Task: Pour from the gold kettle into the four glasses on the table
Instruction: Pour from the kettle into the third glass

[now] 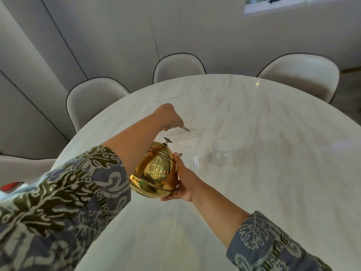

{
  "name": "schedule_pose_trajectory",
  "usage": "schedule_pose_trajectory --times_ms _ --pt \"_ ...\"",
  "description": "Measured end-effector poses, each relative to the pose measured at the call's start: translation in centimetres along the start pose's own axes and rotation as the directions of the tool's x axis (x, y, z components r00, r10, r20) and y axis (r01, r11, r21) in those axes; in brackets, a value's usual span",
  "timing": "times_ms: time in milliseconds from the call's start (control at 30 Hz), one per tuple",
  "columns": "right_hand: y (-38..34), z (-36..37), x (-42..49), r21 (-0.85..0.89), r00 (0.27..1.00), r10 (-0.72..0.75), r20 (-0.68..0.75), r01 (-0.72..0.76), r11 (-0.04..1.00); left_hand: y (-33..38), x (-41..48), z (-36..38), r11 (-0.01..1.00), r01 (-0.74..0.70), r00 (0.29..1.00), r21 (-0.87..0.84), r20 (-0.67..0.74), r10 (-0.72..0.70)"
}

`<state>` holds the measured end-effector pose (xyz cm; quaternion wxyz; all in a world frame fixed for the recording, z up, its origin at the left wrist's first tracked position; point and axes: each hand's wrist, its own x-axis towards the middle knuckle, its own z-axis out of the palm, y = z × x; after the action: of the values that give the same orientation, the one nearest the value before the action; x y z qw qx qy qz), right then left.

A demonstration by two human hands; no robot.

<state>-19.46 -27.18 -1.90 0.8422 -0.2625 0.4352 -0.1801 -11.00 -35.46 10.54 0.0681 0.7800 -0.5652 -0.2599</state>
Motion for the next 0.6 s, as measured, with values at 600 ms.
schedule_pose_trajectory --times_ms 600 --pt "-0.26 -0.13 0.87 0.06 1.0 -0.019 0.007 0.018 0.998 0.64 0.67 -0.16 1.0 0.003 1.0 0.03 0.029 -0.004"
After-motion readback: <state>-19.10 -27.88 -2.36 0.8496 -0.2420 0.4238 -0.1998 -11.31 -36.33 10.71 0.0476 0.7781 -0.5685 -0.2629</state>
